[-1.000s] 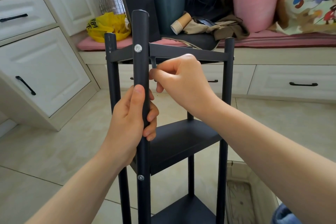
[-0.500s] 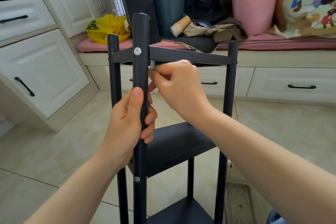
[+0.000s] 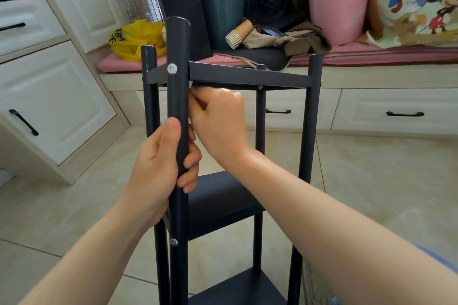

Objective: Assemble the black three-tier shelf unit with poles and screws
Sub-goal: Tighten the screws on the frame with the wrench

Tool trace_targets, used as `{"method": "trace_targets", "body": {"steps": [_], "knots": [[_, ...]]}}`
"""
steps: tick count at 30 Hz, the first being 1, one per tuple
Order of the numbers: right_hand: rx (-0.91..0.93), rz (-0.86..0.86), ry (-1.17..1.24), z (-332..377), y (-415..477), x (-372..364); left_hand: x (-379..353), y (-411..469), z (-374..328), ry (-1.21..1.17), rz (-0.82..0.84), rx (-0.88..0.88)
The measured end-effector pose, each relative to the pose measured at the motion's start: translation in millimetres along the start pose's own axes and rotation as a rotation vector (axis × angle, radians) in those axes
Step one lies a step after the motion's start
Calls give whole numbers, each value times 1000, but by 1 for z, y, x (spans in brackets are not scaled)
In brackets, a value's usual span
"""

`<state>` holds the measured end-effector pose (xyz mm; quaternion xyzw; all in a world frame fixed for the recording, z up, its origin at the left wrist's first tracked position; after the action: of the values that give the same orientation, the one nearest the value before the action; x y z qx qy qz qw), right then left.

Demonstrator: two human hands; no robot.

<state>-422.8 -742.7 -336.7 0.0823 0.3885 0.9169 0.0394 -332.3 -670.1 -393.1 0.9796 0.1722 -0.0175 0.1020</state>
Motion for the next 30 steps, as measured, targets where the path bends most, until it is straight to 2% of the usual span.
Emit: {"method": "trace_targets", "body": {"steps": [5,10,20,30], "knots": [[9,-3,24,-2,0,2,2,2,1,5,-17,9],[-54,152,21,-10,-1,3,1,3,0,13,-14,14],[-156,284,31,-3,2,20,2,-1,0,5,-18,23],[-143,289,60,3,3,15,4,1,2,12,-13,16]]}}
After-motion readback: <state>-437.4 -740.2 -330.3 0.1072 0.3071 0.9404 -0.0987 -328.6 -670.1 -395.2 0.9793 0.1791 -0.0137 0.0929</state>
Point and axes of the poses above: each hand's wrist, its own y-axis towards the middle knuckle, its own x-axis out of the back of the hand, z = x × y, the point moved 9 cm from there along y, towards the middle knuckle, and after that the axes turned 8 degrees about -z, right-handed, at the moved point
